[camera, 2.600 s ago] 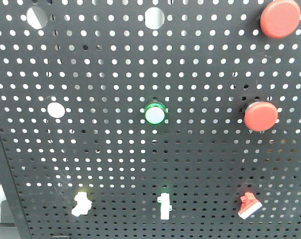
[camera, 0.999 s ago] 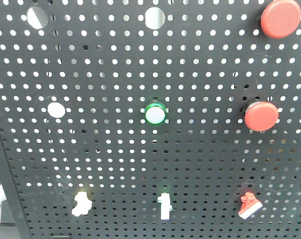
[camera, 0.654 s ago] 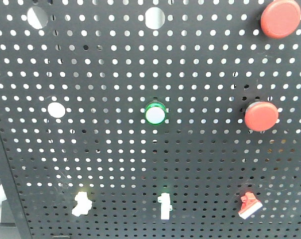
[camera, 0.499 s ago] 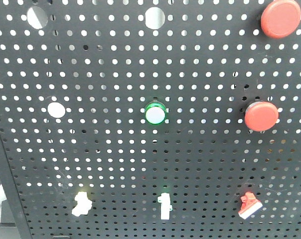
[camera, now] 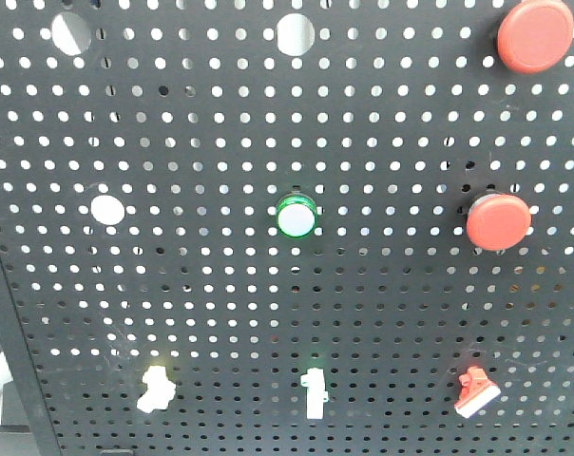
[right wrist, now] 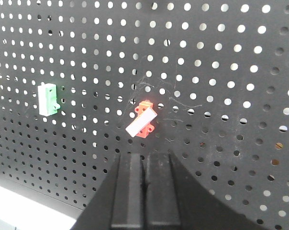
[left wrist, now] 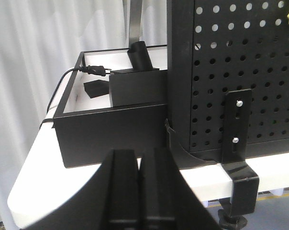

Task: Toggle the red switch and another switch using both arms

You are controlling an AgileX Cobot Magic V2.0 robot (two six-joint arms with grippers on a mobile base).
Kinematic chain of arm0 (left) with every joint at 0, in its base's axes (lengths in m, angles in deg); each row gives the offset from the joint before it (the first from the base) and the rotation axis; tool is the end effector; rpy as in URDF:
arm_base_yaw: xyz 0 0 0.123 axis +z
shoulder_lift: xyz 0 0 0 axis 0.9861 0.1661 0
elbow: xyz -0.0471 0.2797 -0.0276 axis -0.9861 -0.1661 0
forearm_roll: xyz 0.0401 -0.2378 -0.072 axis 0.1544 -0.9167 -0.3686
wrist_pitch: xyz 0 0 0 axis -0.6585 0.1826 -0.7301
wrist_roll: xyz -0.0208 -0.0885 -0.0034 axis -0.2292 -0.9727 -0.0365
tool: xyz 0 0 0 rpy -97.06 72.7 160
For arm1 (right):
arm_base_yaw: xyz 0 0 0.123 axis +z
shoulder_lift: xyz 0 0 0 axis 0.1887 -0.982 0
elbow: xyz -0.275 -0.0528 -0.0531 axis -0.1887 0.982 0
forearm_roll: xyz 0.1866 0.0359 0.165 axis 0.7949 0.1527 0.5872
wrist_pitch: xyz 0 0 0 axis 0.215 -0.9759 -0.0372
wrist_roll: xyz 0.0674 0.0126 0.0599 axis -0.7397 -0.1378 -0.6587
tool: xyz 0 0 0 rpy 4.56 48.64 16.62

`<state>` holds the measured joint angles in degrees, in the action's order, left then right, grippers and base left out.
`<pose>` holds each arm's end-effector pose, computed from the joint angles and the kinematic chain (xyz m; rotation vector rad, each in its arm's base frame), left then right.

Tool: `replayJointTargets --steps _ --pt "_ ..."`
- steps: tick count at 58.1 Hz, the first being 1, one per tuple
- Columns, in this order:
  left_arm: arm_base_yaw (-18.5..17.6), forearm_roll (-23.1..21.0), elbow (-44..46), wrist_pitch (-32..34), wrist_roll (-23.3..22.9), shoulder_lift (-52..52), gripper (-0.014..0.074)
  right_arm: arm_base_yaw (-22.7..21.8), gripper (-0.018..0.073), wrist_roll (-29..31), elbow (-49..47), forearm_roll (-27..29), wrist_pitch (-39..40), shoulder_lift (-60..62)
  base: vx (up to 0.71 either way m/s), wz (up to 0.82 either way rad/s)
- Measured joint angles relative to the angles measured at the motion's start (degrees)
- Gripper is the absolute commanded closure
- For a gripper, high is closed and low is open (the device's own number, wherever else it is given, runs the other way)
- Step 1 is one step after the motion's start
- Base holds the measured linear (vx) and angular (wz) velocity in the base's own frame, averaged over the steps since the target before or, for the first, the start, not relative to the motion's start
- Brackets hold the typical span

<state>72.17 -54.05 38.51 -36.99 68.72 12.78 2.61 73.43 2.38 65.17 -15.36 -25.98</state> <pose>0.0560 -0.0086 0.1933 0.1544 1.6219 -0.0837 0.0551 0.0286 0.2587 -0.3687 1.4655 0.2449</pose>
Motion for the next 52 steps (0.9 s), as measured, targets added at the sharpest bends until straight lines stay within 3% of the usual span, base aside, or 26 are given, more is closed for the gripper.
replayJointTargets --steps 9,13,19,26,32,35,40,52 --pt "0.0 0.0 0.0 0.0 0.0 0.0 0.0594 0.0 0.0566 -1.66 1.36 -1.47 1.51 0.0 0.0 0.0" --pt "0.0 0.0 0.0 0.0 0.0 0.0 0.0594 -0.4 0.0566 -7.22 3.18 -7.7 2.59 0.0 0.0 0.0" --pt "0.0 0.0 0.0 0.0 0.0 0.0 0.0594 -2.38 0.0566 -24.33 5.95 -26.15 3.13 0.0 0.0 0.0" --pt "0.0 0.0 0.0 0.0 0.0 0.0 0.0594 -6.75 0.0566 -51.04 8.67 -52.92 2.74 0.13 0.0 0.0" --pt "0.0 0.0 0.0 0.0 0.0 0.0 0.0594 -11.03 0.0566 -68.03 11.06 -67.8 2.79 1.5 0.0 0.0" --pt "0.0 0.0 0.0 0.0 0.0 0.0 0.0594 -13.19 0.0566 -73.82 11.69 -71.47 2.79 2.91 0.0 0.0" --pt "0.0 0.0 0.0 0.0 0.0 0.0 0.0594 -16.01 0.0566 -78.54 11.84 -73.99 2.55 6.32 0.0 0.0" --pt "0.0 0.0 0.0 -0.06 0.0 0.0 0.0594 -17.29 0.0566 -77.81 11.88 -74.45 2.31 8.16 0.0 0.0"
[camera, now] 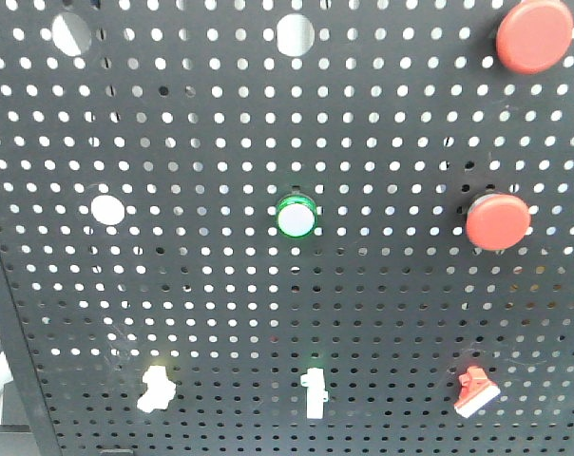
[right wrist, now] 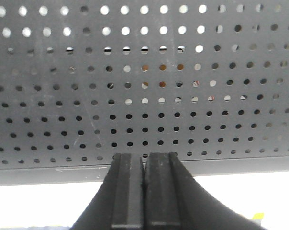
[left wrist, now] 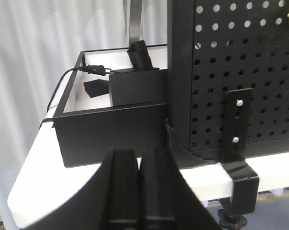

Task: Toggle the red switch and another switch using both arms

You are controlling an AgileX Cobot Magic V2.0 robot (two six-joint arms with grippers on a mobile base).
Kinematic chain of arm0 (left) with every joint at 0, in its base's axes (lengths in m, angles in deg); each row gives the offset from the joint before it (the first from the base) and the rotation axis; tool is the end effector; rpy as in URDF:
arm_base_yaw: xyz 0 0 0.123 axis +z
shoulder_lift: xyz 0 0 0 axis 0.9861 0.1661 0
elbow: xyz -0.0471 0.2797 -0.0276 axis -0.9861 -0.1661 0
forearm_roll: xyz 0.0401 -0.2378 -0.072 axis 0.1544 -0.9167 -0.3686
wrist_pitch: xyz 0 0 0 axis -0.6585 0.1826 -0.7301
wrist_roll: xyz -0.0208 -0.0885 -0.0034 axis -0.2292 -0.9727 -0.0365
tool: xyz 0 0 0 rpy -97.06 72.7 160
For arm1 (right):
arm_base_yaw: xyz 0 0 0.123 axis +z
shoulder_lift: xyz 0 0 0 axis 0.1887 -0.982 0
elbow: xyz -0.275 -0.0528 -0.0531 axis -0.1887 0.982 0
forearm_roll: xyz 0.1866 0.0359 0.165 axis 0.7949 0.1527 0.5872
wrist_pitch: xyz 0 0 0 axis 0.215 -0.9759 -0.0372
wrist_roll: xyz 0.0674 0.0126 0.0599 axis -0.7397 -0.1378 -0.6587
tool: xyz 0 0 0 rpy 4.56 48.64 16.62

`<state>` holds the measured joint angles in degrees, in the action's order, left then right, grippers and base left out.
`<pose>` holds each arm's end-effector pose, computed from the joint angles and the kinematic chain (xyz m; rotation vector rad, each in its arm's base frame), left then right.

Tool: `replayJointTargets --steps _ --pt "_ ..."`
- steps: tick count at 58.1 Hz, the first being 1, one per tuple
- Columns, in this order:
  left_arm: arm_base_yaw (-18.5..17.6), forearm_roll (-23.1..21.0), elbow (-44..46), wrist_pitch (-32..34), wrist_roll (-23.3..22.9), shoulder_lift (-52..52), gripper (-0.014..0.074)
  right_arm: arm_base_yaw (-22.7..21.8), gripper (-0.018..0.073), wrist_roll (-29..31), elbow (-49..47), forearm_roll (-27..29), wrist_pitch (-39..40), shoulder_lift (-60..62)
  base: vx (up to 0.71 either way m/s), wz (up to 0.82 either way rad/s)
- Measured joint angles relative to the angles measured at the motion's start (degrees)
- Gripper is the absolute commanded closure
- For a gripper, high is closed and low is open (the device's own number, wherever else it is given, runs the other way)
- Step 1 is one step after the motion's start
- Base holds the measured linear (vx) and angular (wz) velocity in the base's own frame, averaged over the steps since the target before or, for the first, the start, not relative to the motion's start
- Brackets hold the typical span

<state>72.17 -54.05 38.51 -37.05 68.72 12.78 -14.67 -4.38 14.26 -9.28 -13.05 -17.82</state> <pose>0.0559 -0.0086 0.1932 0.1545 1.6229 -0.0837 0.0564 -0.0051 0.1908 0.0515 1.6381 -0.0774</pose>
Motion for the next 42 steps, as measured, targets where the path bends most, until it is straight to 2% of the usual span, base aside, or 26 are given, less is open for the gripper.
replayJointTargets --steps 15,42 --pt "0.0 0.0 0.0 0.0 0.0 0.0 0.0594 0.0 0.0566 -0.1 0.0 3.52 0.0 0.0 0.0 0.0" --pt "0.0 0.04 0.0 0.0 0.0 0.0 0.0594 0.0 0.0566 -0.1 0.0 3.58 -0.07 0.0 0.0 0.0"
